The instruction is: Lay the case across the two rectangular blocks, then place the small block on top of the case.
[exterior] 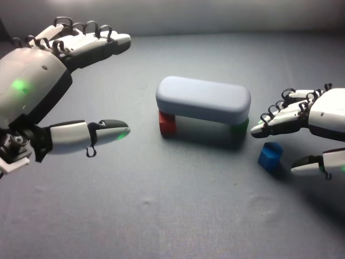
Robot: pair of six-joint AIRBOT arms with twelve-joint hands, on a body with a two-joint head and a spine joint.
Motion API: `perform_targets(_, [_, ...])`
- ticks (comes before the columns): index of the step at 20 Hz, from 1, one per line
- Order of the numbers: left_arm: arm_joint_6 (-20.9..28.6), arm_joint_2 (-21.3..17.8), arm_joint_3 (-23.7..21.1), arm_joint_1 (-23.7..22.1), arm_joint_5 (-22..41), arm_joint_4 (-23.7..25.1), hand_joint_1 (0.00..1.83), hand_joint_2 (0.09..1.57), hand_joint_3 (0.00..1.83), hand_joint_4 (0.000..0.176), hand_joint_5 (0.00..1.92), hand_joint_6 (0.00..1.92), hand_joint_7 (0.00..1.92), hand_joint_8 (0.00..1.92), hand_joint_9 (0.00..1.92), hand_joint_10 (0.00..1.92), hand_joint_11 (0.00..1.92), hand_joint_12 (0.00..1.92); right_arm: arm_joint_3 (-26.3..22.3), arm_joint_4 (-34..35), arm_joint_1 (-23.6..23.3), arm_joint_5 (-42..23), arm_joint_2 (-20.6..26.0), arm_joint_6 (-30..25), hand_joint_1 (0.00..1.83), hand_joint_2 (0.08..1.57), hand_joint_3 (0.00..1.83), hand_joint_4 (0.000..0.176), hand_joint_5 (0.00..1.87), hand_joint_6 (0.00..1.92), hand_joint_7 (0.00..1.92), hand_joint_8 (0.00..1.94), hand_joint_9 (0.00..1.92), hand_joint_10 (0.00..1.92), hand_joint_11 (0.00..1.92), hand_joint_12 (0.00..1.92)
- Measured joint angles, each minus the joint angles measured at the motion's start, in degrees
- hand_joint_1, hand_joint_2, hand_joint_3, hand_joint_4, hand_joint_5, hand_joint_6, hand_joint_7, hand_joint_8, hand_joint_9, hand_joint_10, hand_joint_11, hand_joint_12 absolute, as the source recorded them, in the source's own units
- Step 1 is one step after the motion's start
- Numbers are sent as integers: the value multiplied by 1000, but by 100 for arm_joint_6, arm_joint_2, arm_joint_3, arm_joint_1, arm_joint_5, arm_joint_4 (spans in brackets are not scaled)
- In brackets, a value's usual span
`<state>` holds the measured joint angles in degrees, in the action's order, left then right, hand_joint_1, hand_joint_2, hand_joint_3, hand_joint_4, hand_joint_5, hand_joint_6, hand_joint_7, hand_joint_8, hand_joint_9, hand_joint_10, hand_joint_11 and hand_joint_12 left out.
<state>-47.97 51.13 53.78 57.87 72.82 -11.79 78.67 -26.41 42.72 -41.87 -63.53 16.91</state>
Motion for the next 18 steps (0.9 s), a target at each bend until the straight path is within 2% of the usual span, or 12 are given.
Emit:
perform_targets(5, [76, -22, -114, 258, 256, -59, 891, 923, 0, 0, 427, 7, 419, 6, 435, 10, 126, 1013, 76, -203, -74, 229, -122, -11, 1007, 1116, 0, 0, 533, 10, 520, 8, 563, 20, 160, 1045])
perform_targets(8, [79, -39, -142, 341, 361, -186, 879, 927, 0, 0, 424, 3, 405, 2, 425, 4, 114, 1015, 153, -284, -138, 363, -186, -15, 1027, 1109, 0, 0, 570, 2, 543, 0, 566, 3, 182, 908])
perform_targets(11, [92, -46, -142, 374, 367, -201, 884, 928, 1, 0, 425, 0, 403, 0, 425, 2, 86, 1056, 168, -396, -205, 474, -256, -15, 1011, 1122, 1, 0, 584, 1, 564, 2, 586, 5, 207, 955])
perform_targets(18, [116, -37, -142, 367, 382, -216, 888, 958, 2, 0, 420, 1, 406, 0, 429, 1, 10, 1157, 232, -470, -330, 494, -378, -13, 1111, 1059, 0, 0, 745, 7, 830, 31, 845, 104, 303, 1439])
